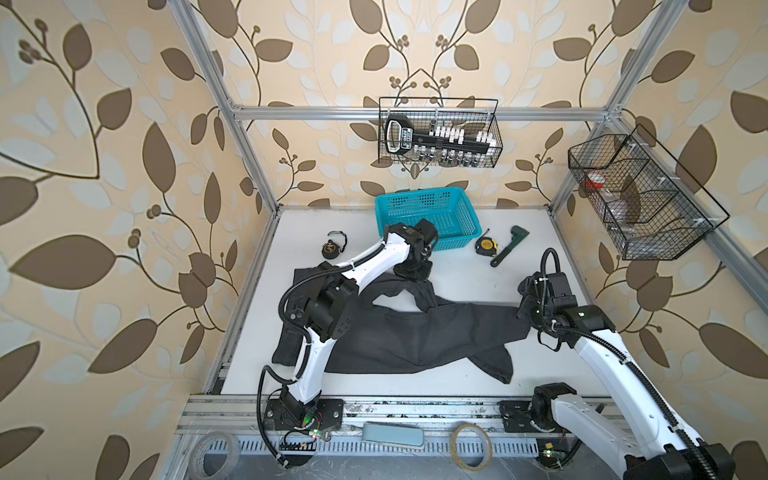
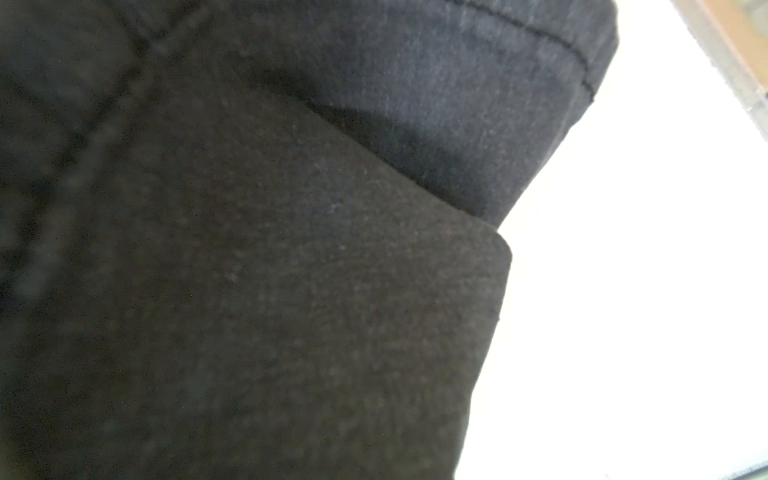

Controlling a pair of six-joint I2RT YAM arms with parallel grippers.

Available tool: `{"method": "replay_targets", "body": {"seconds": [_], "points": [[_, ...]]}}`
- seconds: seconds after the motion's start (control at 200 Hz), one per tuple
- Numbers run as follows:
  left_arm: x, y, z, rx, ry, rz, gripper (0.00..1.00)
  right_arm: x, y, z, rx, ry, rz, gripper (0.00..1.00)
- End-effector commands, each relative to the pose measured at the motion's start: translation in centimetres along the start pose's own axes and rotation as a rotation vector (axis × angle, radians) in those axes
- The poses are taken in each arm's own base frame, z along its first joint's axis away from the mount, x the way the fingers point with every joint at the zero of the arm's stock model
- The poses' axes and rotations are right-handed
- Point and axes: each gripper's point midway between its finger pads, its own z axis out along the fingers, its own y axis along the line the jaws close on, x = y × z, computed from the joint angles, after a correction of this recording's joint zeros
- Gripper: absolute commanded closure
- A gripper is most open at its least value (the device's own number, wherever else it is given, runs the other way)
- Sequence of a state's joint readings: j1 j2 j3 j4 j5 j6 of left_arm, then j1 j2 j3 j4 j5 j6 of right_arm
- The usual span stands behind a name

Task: Fold and stack the trousers

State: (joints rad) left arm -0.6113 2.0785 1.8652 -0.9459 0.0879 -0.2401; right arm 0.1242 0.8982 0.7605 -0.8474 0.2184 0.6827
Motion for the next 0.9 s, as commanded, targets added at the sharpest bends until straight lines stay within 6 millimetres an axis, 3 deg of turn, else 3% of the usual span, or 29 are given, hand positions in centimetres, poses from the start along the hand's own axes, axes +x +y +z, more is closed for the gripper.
{"method": "replay_targets", "body": {"seconds": [0.0,0.205,0.44,0.5,0.605,0.75,0.895], "points": [[-4.1,-0.5,-8.1,0.159,-0.239,-0.177,1.0,-2.1,-0.1,-2.2,-0.006,-0.092,0.059,1.0],[-5.9,1.2,-12.5,0.277,-0.428,-0.439,1.0,-1.9,-2.3,-2.9,0.068,-0.121,0.154,1.0],[-5.7,2.4,-14.8,0.285,-0.57,-0.505,1.0,1.8,-5.1,1.1,0.134,-0.04,0.245,1.0],[-5.7,2.5,-14.9,0.297,-0.599,-0.506,1.0,3.2,-6.4,2.2,0.162,0.007,0.289,0.92],[-5.3,2.2,-14.1,0.299,-0.551,-0.496,1.0,5.0,-7.7,3.3,0.187,0.077,0.34,0.69],[-5.2,2.4,-14.8,0.302,-0.583,-0.499,1.0,3.6,-9.5,1.8,0.272,0.053,0.333,0.51],[-5.3,3.2,-15.9,0.278,-0.623,-0.51,1.0,-0.7,-10.1,-1.6,0.299,-0.044,0.363,0.44]]}}
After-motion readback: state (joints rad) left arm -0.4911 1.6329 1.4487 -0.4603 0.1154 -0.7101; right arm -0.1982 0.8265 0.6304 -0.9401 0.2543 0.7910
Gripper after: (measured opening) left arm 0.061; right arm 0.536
